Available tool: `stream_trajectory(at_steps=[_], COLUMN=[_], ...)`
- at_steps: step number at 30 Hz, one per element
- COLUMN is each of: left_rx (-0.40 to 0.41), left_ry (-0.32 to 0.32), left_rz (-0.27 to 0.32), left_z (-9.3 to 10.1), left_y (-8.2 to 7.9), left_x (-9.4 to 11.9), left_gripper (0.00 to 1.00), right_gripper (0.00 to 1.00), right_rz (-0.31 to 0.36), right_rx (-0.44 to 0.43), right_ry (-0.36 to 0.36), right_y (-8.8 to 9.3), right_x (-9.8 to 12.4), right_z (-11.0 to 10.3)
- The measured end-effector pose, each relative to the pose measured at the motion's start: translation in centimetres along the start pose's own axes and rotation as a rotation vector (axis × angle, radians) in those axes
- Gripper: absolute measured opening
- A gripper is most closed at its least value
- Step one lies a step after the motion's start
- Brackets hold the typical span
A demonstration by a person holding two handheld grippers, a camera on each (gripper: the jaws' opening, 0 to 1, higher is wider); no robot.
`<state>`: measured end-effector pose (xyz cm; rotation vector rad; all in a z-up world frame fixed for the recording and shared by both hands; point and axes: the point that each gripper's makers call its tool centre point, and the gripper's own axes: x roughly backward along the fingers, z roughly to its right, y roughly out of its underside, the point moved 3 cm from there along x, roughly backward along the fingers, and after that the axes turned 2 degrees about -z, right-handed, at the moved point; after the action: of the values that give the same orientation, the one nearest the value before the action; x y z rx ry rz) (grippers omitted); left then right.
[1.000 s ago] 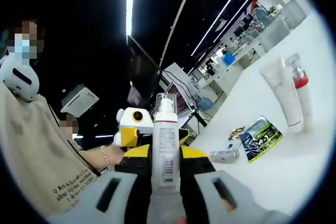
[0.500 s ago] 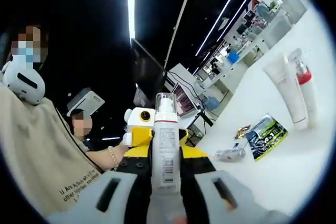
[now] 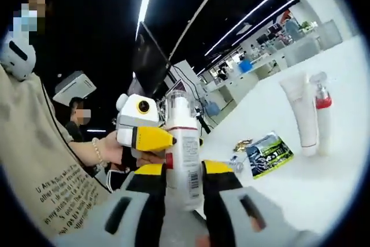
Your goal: Arrange the skincare products in the storage area until every visible bottle or jar stands upright without overlapping.
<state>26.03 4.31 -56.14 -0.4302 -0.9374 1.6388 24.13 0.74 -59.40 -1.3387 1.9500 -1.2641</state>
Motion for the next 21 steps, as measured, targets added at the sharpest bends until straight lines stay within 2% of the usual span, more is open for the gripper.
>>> stream_trajectory(at_steps=[2,5,11,12,13,14,21], left_rx=[-0.015,-0.07,-0.245,-0.303,-0.317,-0.367,-0.433], left_ry=[-0.003,-0.022,-0.042,-0.049,-0.048,-0.059,-0.025], left_rz=[-0.004,-0.02,-0.132,-0.165,-0.174,-0.195,-0.229], left_z=[0.0,-0.4,-0.4,-0.4,-0.4,-0.5,-0.5], left_y=[-0.1,-0.3,0.8,1.2,1.3,1.6,2.0], left_x=[-0.2,-0.3,-0.9,-1.2,-1.2,-1.5,-2.2], left_gripper=[0.17,0.16,0.16,0.16,0.16,0.16,0.16], right_gripper=[0.31,0.32,0.36,0.37,0.37,0.38,0.37], right_rz=[-0.021,-0.029,0.004,0.015,0.017,0.003,0.03], right_rx=[0.021,0.036,0.069,0.091,0.095,0.138,0.162], right_ry=[0.025,0.035,0.091,0.096,0.096,0.087,0.093], right_y=[0.3,0.2,-1.5,-2.3,-2.5,-3.0,-4.2], right_x=[0.4,1.2,3.1,3.3,3.2,3.1,2.1], right_z=[0.4,0.6,1.5,1.3,1.2,0.9,0.5])
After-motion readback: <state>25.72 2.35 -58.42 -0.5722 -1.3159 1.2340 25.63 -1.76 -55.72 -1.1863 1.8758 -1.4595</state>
